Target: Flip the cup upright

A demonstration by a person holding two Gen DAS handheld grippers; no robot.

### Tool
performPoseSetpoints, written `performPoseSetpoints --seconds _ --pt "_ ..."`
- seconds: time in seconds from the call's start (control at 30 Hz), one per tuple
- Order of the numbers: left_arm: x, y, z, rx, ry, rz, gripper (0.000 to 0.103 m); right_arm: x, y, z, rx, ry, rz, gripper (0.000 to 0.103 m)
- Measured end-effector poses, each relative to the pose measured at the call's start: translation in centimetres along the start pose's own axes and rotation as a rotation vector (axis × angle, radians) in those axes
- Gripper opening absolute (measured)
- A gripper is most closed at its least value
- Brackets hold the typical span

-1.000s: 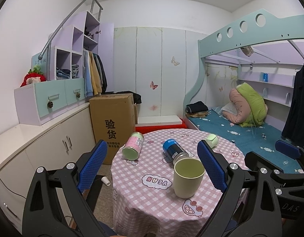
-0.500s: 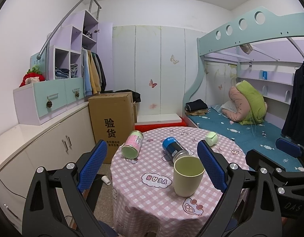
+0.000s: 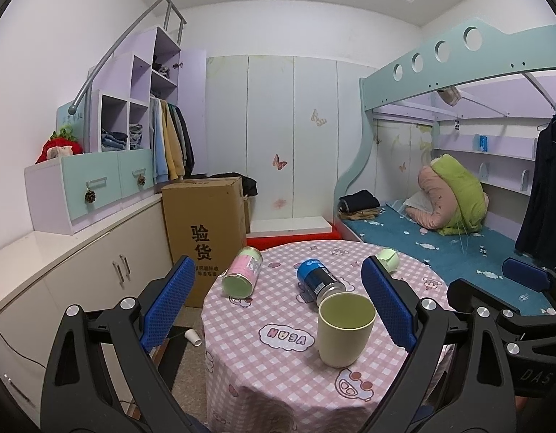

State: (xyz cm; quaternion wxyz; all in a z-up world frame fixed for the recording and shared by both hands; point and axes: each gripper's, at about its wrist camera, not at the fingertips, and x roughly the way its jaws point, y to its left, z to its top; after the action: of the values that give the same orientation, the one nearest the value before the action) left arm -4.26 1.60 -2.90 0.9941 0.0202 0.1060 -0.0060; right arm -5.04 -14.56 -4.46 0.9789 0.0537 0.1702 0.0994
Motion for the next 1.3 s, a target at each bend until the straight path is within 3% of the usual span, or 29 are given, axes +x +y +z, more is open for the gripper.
performPoseSetpoints --seconds 1.3 --pt "0.68 -0.01 -0.37 0.006 0.014 0.004 0.094 0.99 -0.51 -0.3 0.007 0.016 -0.005 0.096"
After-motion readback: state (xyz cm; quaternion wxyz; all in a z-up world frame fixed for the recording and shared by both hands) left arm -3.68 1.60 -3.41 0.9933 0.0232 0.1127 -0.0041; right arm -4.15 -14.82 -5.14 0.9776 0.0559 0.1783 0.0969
